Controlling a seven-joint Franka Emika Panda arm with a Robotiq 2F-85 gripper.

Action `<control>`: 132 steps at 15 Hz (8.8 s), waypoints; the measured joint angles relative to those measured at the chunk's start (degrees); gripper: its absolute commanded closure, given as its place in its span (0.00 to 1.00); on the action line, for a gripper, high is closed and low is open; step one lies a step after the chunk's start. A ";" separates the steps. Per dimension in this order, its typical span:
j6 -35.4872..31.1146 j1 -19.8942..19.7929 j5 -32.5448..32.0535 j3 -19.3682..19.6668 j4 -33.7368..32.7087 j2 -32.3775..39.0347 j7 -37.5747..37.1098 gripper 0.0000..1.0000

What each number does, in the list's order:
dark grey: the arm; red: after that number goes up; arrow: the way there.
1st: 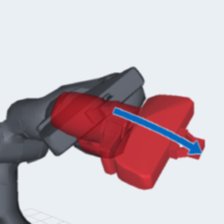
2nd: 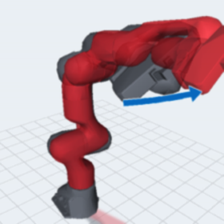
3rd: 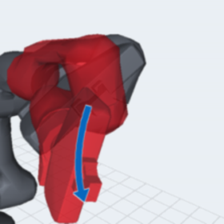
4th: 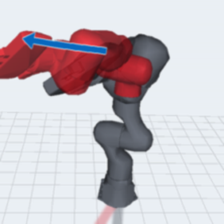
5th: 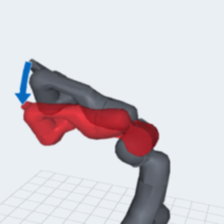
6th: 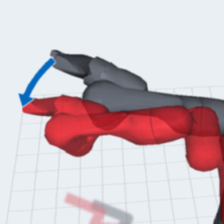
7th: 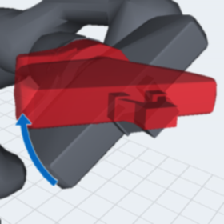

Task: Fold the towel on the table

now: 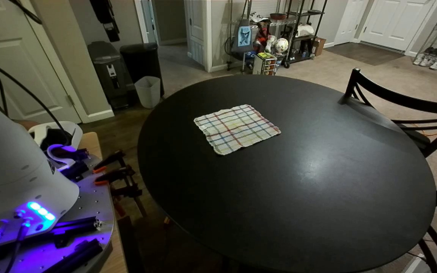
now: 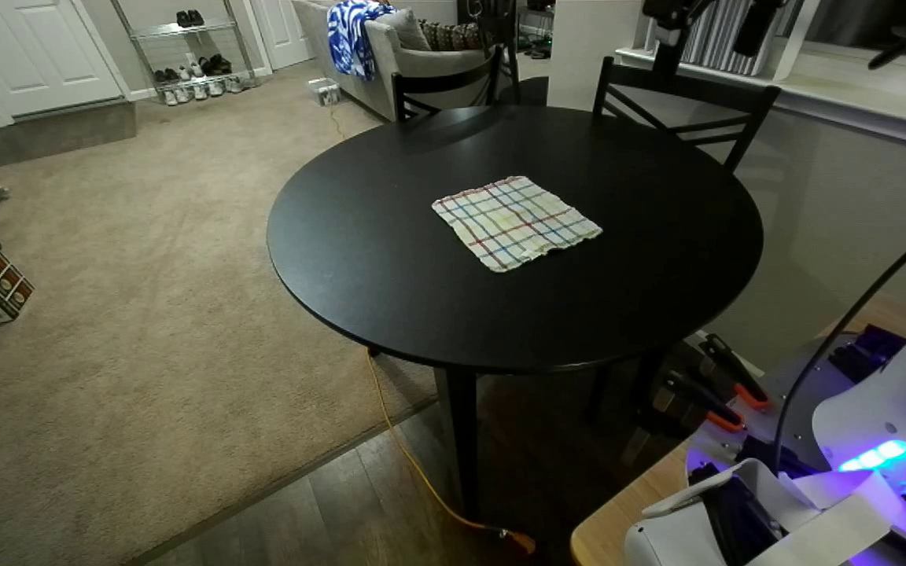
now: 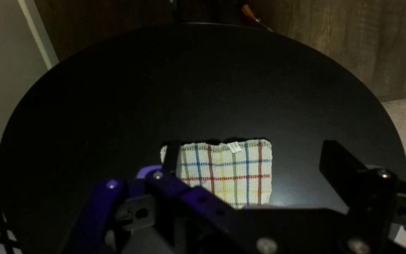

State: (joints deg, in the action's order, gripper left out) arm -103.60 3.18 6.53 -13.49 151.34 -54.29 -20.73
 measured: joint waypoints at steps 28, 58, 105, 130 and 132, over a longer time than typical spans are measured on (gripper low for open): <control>20.79 -11.15 -17.35 -32.44 -55.29 35.02 -27.29 0.00; 21.05 -4.69 -27.87 -26.32 -61.89 47.53 -27.62 0.00; 18.67 12.87 -15.64 10.54 -99.37 108.10 -22.91 0.00; 0.91 11.09 -14.22 11.41 -104.20 118.27 -21.45 0.00; -2.37 10.40 -14.22 11.47 -103.36 119.03 -20.81 0.00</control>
State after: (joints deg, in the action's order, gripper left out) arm -105.97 13.58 -7.70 -2.01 47.97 64.75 -41.53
